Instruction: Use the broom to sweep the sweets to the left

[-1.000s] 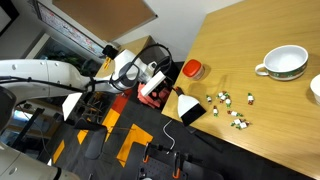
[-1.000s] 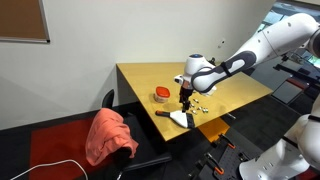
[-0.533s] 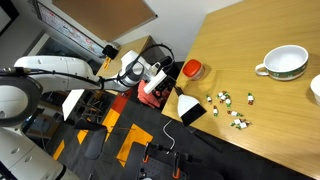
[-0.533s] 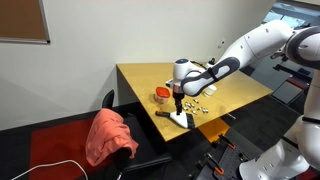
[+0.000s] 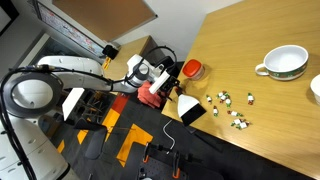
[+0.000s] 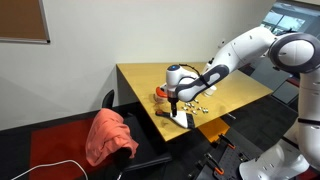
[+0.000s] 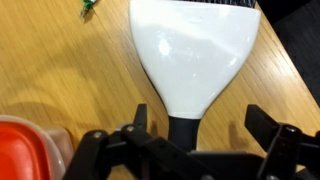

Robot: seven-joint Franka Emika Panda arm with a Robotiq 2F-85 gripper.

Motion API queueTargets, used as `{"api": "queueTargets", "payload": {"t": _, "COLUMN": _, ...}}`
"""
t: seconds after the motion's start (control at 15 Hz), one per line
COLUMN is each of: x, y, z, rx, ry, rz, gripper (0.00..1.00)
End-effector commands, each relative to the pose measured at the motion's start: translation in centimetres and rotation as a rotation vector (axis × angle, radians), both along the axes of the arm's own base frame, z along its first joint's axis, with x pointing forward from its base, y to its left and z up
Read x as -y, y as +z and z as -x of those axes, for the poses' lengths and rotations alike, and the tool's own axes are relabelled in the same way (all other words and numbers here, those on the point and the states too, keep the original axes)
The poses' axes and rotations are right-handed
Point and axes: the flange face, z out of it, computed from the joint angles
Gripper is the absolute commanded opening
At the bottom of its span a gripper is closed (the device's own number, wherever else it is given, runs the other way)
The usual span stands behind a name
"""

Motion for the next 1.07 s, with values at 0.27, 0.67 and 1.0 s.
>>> {"api": "queueTargets", "payload": {"t": 0.27, "x": -0.1, "y": -1.5, "z": -1.5, "rx": 0.045, "ry": 0.000, "rz": -0.002, "gripper": 1.00}}
{"api": "queueTargets", "payload": {"t": 0.67, "x": -0.4, "y": -2.7, "z": -2.4, "rx": 0.030, "ry": 0.003, "rz": 0.009, "gripper": 1.00}}
{"api": "queueTargets", "payload": {"t": 1.0, "x": -1.0, "y": -3.2, "z": -3.7, "rx": 0.016, "ry": 0.006, "rz": 0.017, "gripper": 1.00}}
